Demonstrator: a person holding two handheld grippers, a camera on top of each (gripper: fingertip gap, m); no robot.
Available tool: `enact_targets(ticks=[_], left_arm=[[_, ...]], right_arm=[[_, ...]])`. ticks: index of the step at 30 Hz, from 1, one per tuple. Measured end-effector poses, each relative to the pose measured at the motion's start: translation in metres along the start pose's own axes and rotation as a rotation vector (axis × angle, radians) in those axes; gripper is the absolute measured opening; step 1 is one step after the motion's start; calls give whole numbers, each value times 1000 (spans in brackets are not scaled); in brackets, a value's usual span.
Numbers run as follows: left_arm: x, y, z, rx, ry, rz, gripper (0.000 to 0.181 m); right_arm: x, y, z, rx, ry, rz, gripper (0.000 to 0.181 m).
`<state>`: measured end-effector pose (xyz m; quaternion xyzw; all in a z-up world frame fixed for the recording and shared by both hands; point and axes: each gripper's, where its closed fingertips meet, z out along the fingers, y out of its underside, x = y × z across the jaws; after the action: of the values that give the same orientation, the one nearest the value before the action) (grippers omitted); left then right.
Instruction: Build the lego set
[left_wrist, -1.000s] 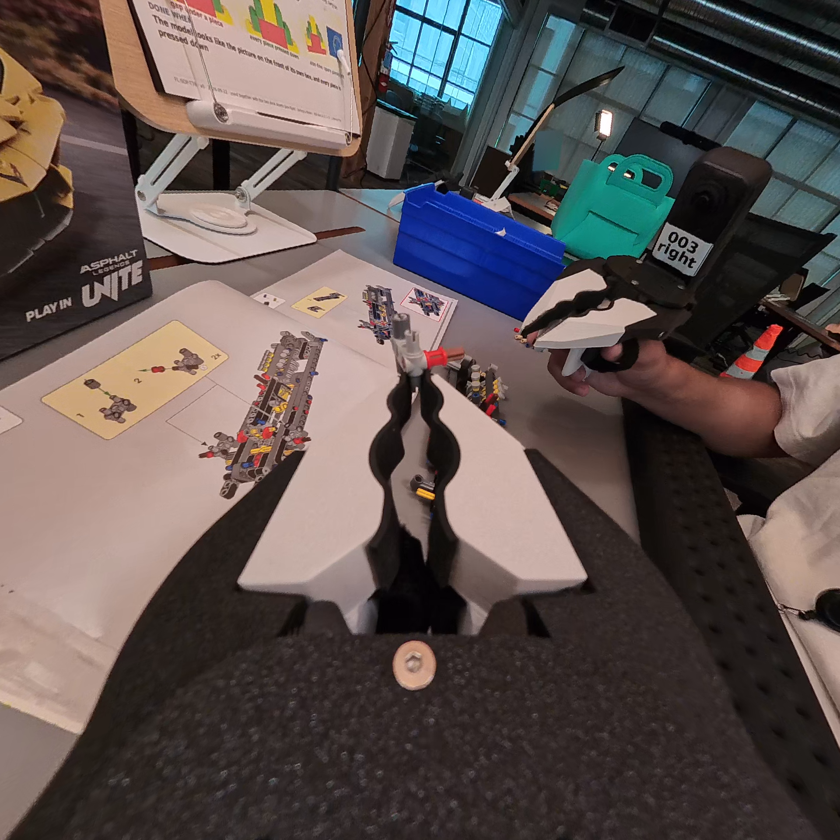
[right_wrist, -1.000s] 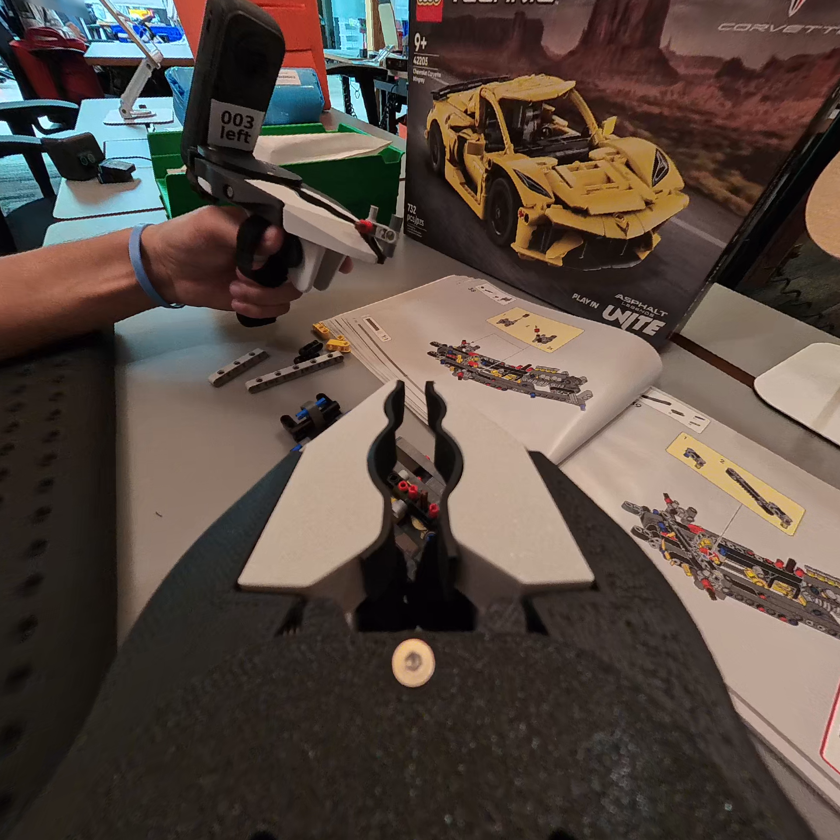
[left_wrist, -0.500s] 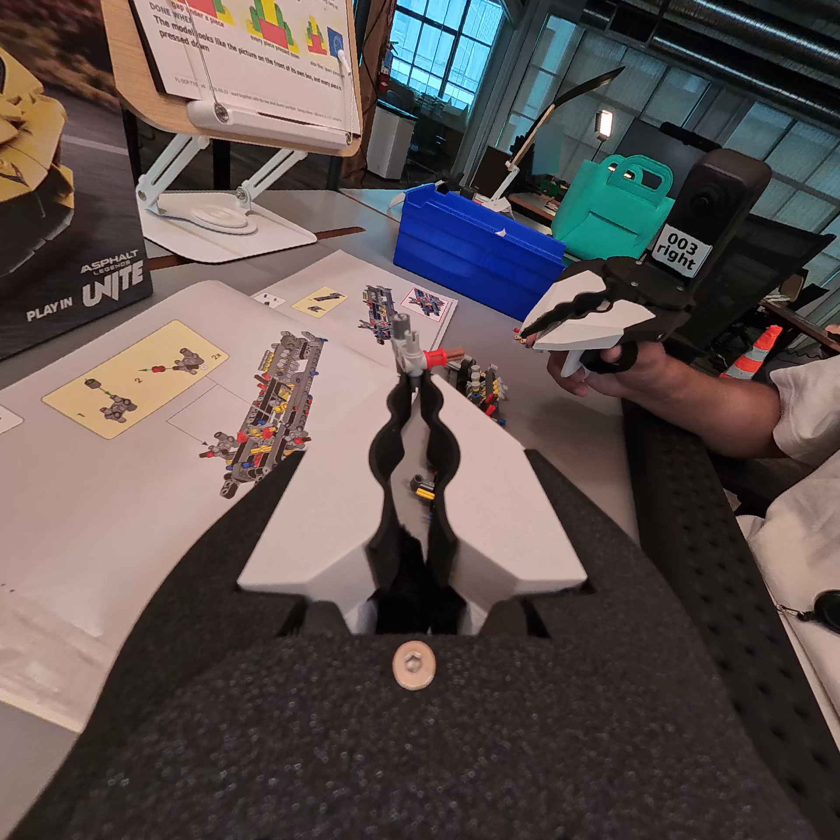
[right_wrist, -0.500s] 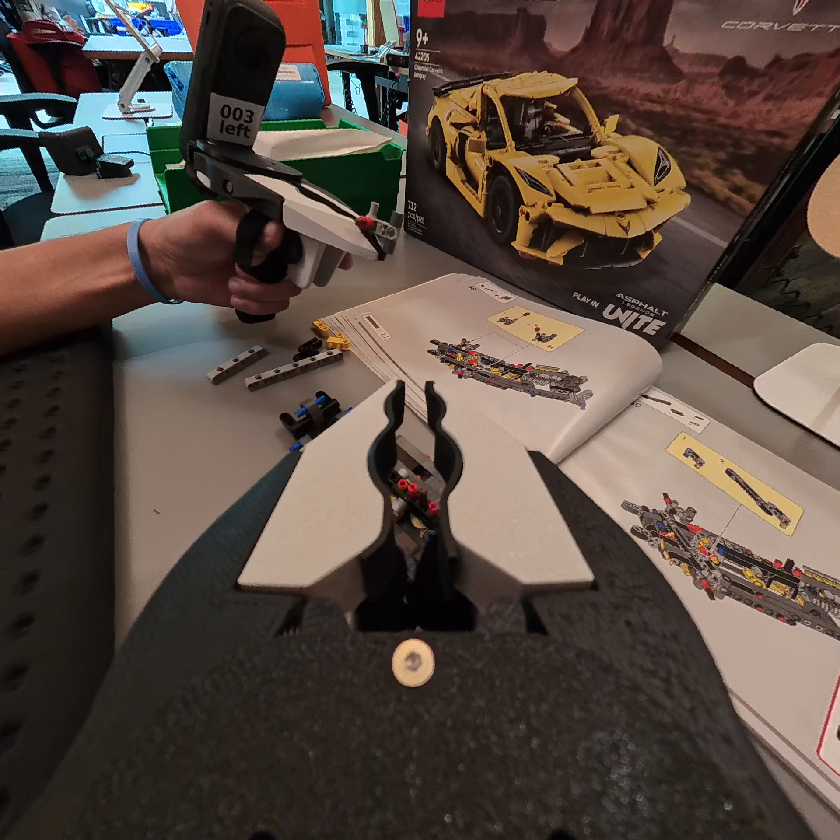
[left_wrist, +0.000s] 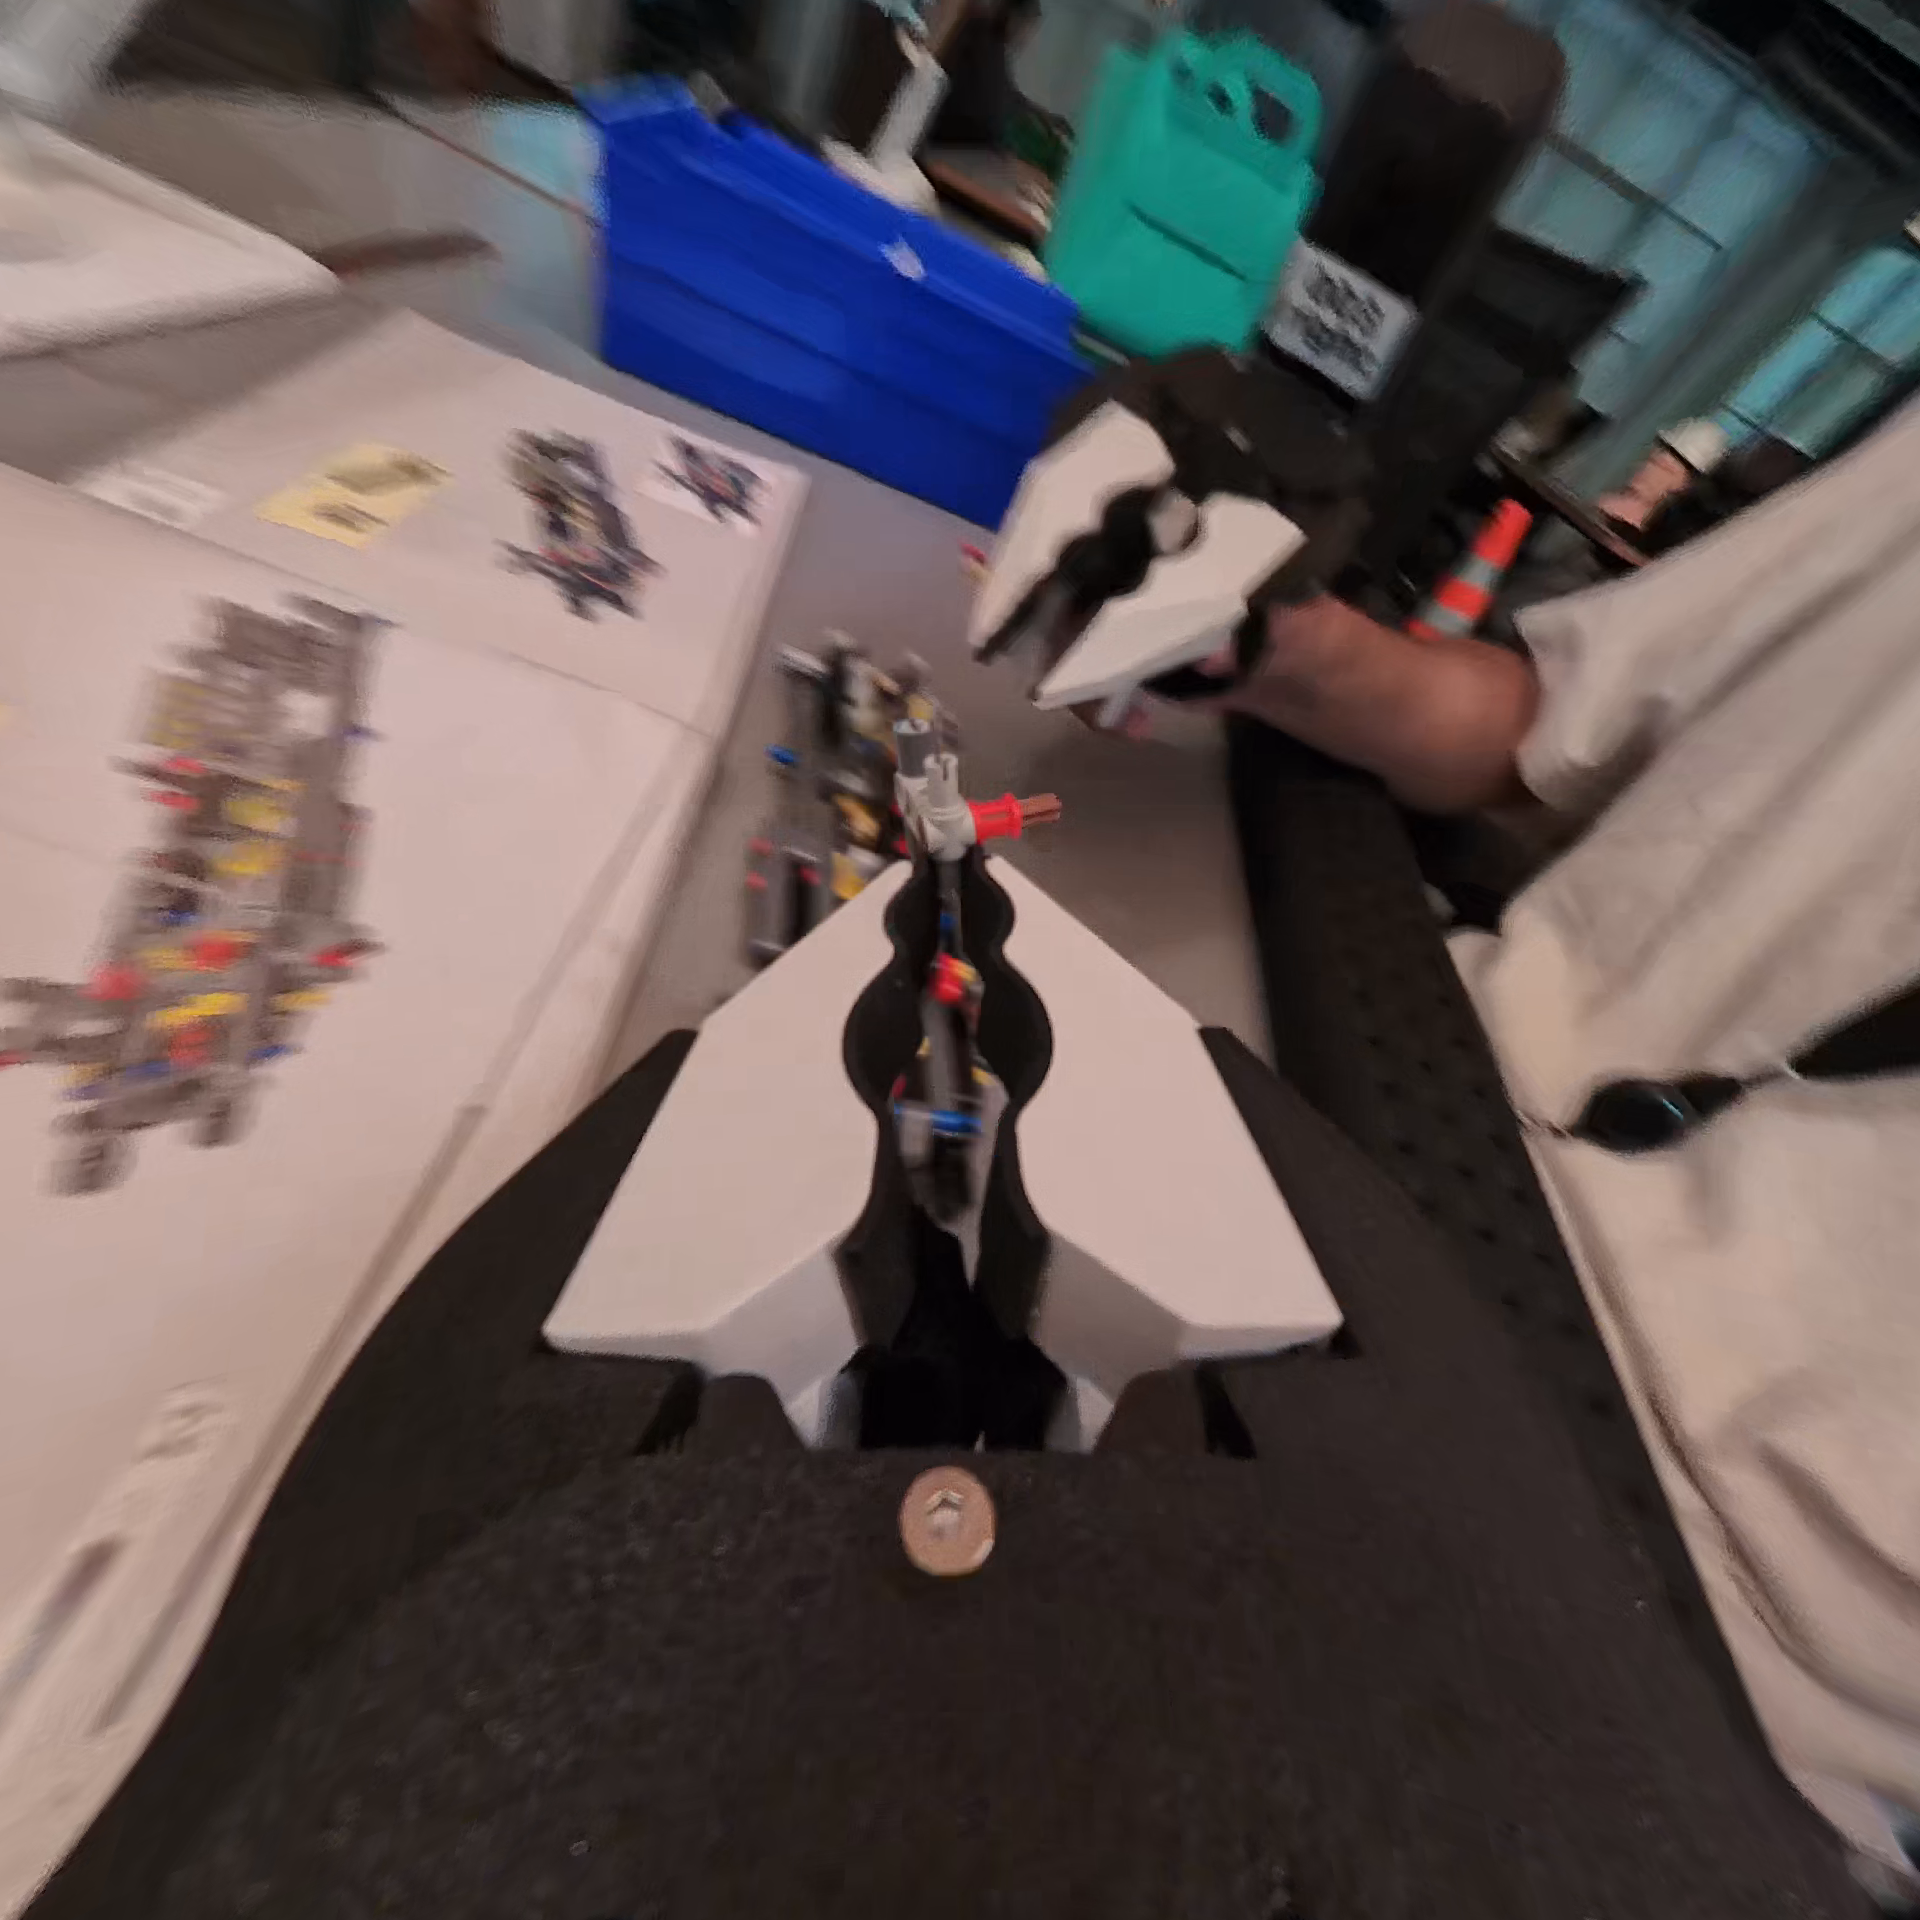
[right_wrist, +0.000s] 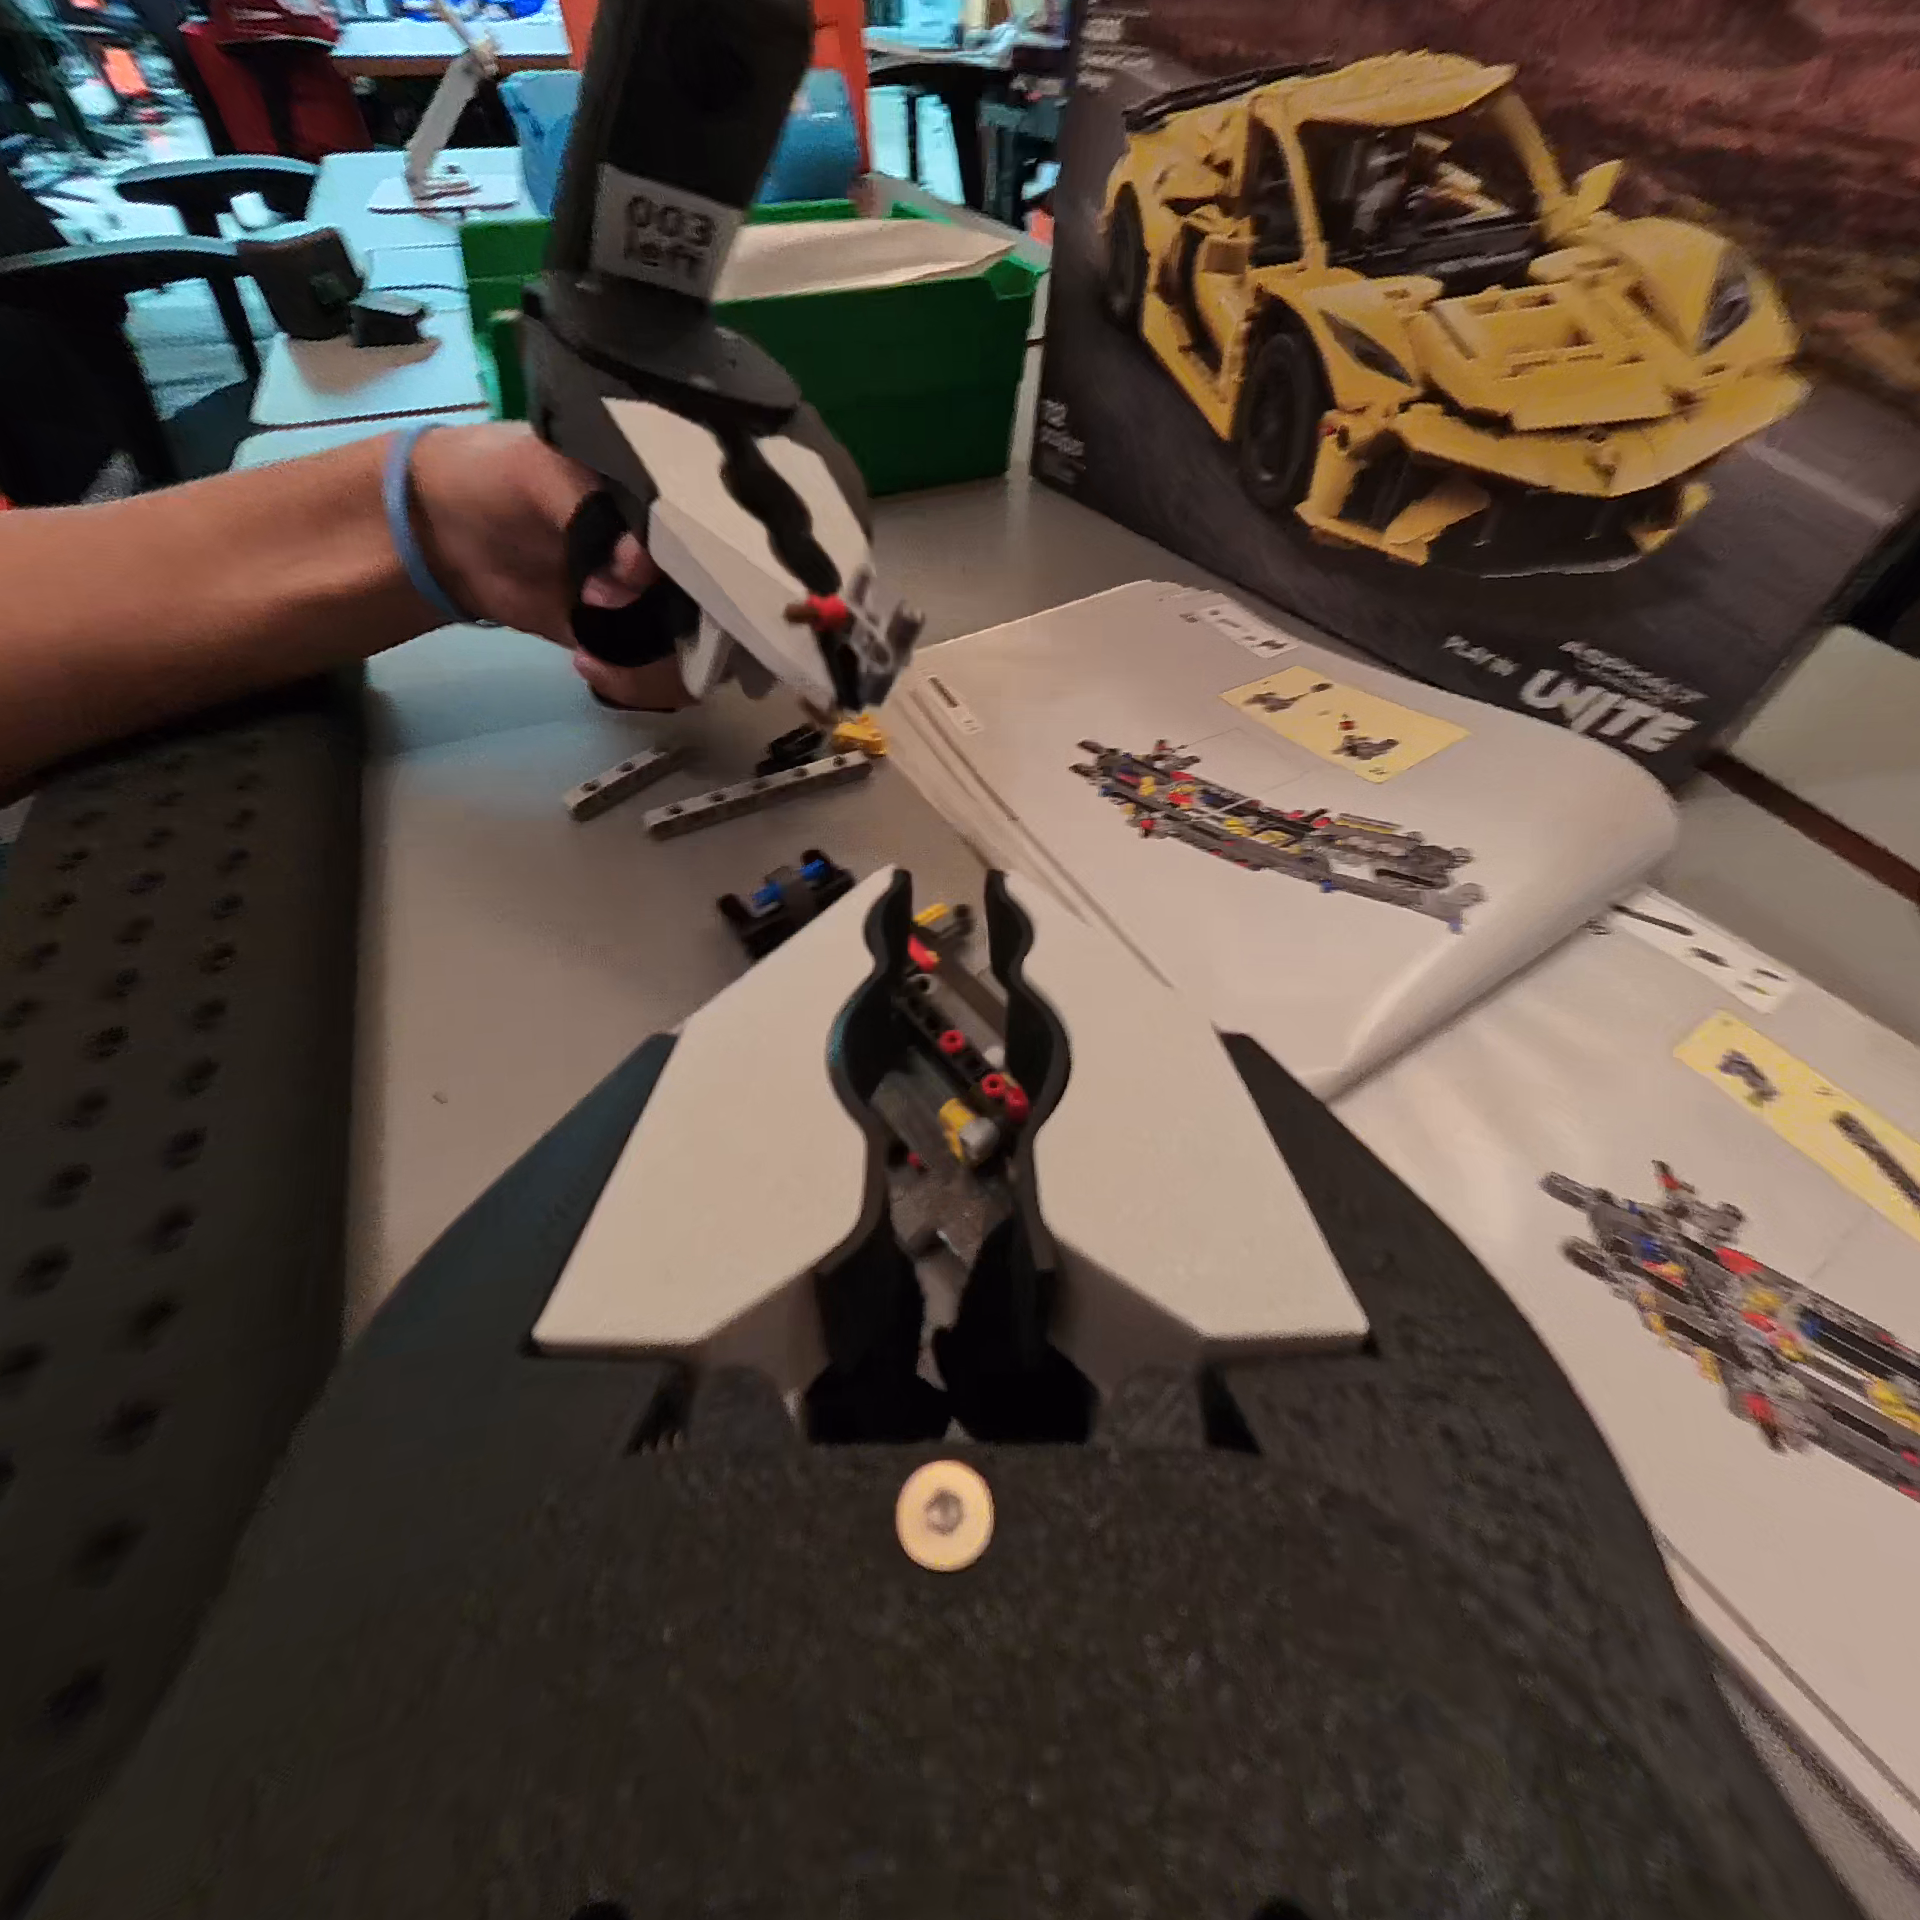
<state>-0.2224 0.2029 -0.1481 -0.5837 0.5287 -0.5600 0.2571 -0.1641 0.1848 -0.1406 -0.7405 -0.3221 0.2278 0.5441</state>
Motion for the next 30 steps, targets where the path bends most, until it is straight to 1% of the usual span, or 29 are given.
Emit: enact_targets(ticks=[1, 3, 4, 5, 7, 9, 10, 14, 17, 18, 19, 20, 21, 22, 23, 24, 25, 26, 27, 28, 29, 30], left_arm=[[13, 13, 7, -79, 61, -1, 2], [25, 39, 22, -229, 77, 84, 3], [34, 48, 27, -276, 107, 119, 3], [44, 53, 32, -303, 148, 130, 3], [53, 57, 39, -316, 179, 143, 3], [55, 59, 40, -334, 183, 154, 3], [55, 60, 40, -335, 185, 157, 3], [59, 59, 46, -336, 179, 194, 3], [60, 62, 49, -352, 164, 223, 3], [57, 60, 48, -347, 144, 227, 4], [52, 56, 46, -336, 113, 227, 9], [47, 50, 43, -317, 82, 219, 16], [39, 41, 39, -283, 44, 204, 24], [32, 31, 34, -236, 5, 186, 27], [25, 19, 29, -182, -28, 170, 26], [18, 9, 23, -130, -60, 155, 26], [12, 2, 18, -90, -86, 142, 26], [8, -3, 14, -66, -103, 131, 26], [4, -4, 12, -58, -112, 123, 26], [1, -2, 10, -66, -125, 120, 27], [-3, 0, 10, -80, -146, 121, 26], [-6, 2, 10, -94, -160, 128, 26]], right_arm=[[-10, 2, 2, -9, -64, -1, 17], [-39, 8, 4, -28, -237, -5, 28], [-50, 13, 5, -52, -293, -15, 28], [-56, 17, 7, -76, -314, -39, 28], [-64, 25, 9, -108, -322, -108, 24], [-75, 32, 8, -130, -368, -149, 14], [-76, 33, 8, -132, -369, -160, 13], [-76, 33, 8, -136, -372, -152, 8], [-79, 37, 7, -189, -392, -118, 6], [-76, 35, 7, -196, -378, -109, 6], [-65, 27, 7, -169, -314, -117, 6], [-45, 8, 3, -86, -194, -134, 6], [-25, -19, -9, 50, -72, -146, 6], [-10, -44, -26, 181, 11, -142, 5], [-2, -57, -40, 257, 49, -129, 5], [0, -57, -45, 264, 37, -115, 5], [-8, -45, -40, 203, -43, -106, 5], [-28, -20, -30, 67, -197, -98, 5], [-51, 13, -25, -119, -358, -101, 6], [-60, 41, -20, -261, -396, -152, 6], [-64, 61, -18, -360, -401, -220, 6], [-71, 75, -19, -427, -429, -266, 6]])
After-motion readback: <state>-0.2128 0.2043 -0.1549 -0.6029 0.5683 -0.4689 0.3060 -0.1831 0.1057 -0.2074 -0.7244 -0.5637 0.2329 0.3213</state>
